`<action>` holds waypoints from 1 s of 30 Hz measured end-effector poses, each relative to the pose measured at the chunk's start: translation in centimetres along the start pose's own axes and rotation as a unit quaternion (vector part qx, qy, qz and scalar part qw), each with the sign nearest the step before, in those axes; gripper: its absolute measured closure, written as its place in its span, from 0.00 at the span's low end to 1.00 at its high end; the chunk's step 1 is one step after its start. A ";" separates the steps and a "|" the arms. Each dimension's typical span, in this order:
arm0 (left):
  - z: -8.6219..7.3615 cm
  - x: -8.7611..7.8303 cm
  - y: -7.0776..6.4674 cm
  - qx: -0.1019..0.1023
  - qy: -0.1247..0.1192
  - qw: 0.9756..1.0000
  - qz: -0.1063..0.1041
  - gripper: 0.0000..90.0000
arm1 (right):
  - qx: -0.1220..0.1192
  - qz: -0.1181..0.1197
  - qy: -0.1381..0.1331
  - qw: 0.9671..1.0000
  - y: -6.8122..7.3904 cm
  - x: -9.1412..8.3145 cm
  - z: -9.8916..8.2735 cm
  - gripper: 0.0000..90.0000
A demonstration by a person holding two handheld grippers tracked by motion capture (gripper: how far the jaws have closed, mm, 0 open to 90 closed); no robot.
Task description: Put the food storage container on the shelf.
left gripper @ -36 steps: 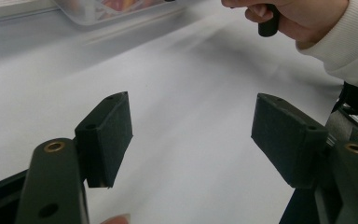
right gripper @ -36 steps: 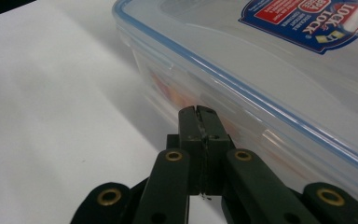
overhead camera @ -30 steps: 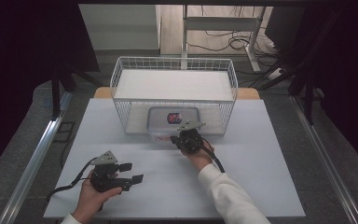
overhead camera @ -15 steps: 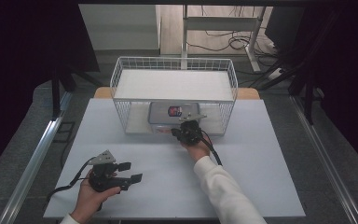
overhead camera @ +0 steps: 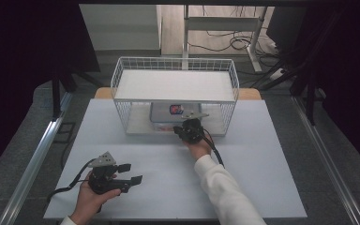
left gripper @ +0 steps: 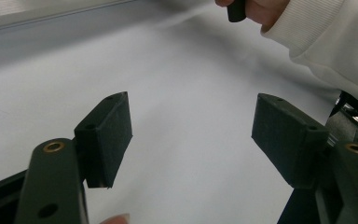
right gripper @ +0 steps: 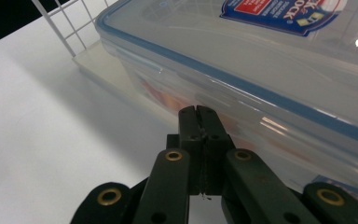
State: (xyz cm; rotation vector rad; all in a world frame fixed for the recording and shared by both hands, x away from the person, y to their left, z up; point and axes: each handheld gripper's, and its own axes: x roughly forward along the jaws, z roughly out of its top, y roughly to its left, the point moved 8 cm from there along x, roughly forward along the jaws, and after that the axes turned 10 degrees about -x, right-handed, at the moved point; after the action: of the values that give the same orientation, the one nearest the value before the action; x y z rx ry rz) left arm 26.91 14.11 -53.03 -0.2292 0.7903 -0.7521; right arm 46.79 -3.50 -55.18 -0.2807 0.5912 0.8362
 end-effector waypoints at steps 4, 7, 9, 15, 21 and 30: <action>0.0 -0.2 -0.1 0.000 -0.003 1.000 0.000 0.31 | 0.012 -0.001 -0.004 1.000 -0.3 0.1 -0.1 0.99; 0.0 -0.3 -0.1 0.001 -0.004 1.000 0.000 0.31 | 0.012 0.018 -0.003 1.000 0.5 -0.9 0.1 0.99; 0.0 -0.3 0.0 0.003 -0.004 1.000 0.002 0.31 | -0.006 0.021 -0.001 1.000 1.2 -2.3 0.4 0.99; -0.1 -0.1 0.0 0.006 -0.001 1.000 0.005 0.31 | -0.048 0.026 0.000 0.999 2.0 -8.4 -1.0 0.99; 0.2 0.0 0.5 0.010 -0.003 1.000 0.019 0.31 | -0.048 0.045 0.000 0.998 2.7 -14.3 -4.4 0.99; 0.6 0.1 1.1 0.019 -0.003 0.999 0.036 0.31 | -0.049 0.046 0.008 0.998 2.8 -19.9 -9.5 0.99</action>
State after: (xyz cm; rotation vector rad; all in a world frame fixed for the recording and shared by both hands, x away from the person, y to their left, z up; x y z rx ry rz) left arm 27.95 14.78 -53.23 -0.1680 0.7730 -0.6984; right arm 30.64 -18.13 -51.04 -0.3516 0.5831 0.9542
